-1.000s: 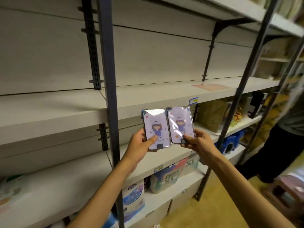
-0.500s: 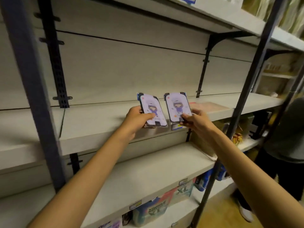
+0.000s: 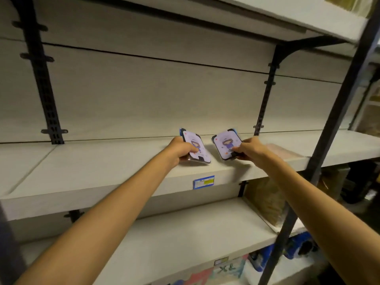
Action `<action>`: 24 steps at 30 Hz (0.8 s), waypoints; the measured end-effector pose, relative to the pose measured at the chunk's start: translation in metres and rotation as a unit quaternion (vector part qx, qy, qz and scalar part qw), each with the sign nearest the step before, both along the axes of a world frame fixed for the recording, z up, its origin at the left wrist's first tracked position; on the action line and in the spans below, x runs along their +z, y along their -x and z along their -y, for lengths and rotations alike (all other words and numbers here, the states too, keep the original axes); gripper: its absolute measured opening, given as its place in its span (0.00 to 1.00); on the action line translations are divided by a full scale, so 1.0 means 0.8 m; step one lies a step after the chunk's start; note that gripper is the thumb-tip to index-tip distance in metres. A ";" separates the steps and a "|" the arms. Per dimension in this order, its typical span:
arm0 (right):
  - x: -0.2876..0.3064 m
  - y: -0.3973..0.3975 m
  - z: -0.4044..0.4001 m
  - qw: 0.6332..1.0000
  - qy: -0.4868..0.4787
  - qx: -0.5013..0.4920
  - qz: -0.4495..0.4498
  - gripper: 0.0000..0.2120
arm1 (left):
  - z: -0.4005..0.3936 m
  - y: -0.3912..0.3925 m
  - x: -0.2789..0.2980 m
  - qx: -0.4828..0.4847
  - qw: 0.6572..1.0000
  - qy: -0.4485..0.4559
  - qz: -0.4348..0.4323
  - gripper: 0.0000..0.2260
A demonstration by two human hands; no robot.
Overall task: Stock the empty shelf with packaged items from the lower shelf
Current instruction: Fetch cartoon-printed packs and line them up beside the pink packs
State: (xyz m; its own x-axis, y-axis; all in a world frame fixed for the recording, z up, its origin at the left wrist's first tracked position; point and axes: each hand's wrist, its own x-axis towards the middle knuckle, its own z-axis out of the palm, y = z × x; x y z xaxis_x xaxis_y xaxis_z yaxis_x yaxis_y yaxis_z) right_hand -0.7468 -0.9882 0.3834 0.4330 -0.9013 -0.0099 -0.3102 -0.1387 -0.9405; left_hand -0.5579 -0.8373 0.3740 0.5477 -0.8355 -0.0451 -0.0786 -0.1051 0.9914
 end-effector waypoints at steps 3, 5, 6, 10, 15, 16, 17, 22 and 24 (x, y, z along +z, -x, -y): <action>-0.011 0.003 0.029 0.998 0.018 0.002 -0.058 0.12 | 0.023 0.007 -0.005 0.012 1.000 -0.020 0.001 0.12; -0.015 0.004 0.042 0.995 0.026 0.011 -0.100 0.14 | 0.037 0.008 -0.012 0.017 0.999 -0.032 0.016 0.15; -0.015 0.005 0.047 0.992 0.034 0.014 -0.123 0.15 | 0.043 0.009 -0.015 0.019 0.999 -0.038 0.033 0.16; -0.009 0.012 0.058 0.962 0.125 0.029 -0.242 0.19 | 0.052 0.017 -0.022 0.025 0.981 -0.087 0.171 0.17; -0.021 0.020 0.055 0.880 0.293 0.058 -0.369 0.25 | 0.054 0.032 -0.028 0.035 0.925 -0.174 0.335 0.20; -0.023 0.021 0.054 0.863 0.329 0.071 -0.377 0.24 | 0.057 0.033 -0.029 0.036 0.911 -0.188 0.365 0.23; -0.025 0.023 0.053 0.854 0.353 0.088 -0.372 0.22 | 0.058 0.034 -0.030 0.038 0.896 -0.205 0.393 0.27; -0.027 0.034 0.043 0.860 0.368 0.126 -0.330 0.14 | 0.048 0.051 -0.034 0.024 0.829 -0.217 0.516 0.22; -0.030 0.038 0.042 0.864 0.370 0.126 -0.319 0.13 | 0.046 0.055 -0.037 -0.005 0.831 -0.189 0.524 0.18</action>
State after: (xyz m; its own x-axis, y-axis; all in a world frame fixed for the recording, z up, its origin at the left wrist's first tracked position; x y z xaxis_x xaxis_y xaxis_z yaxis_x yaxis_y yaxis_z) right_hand -0.7770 -1.0220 0.3596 0.7351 -0.6415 0.2193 -0.6050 -0.7667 -0.2149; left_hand -0.6017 -0.8744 0.3444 0.4444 -0.8749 0.1924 -0.8803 -0.3867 0.2747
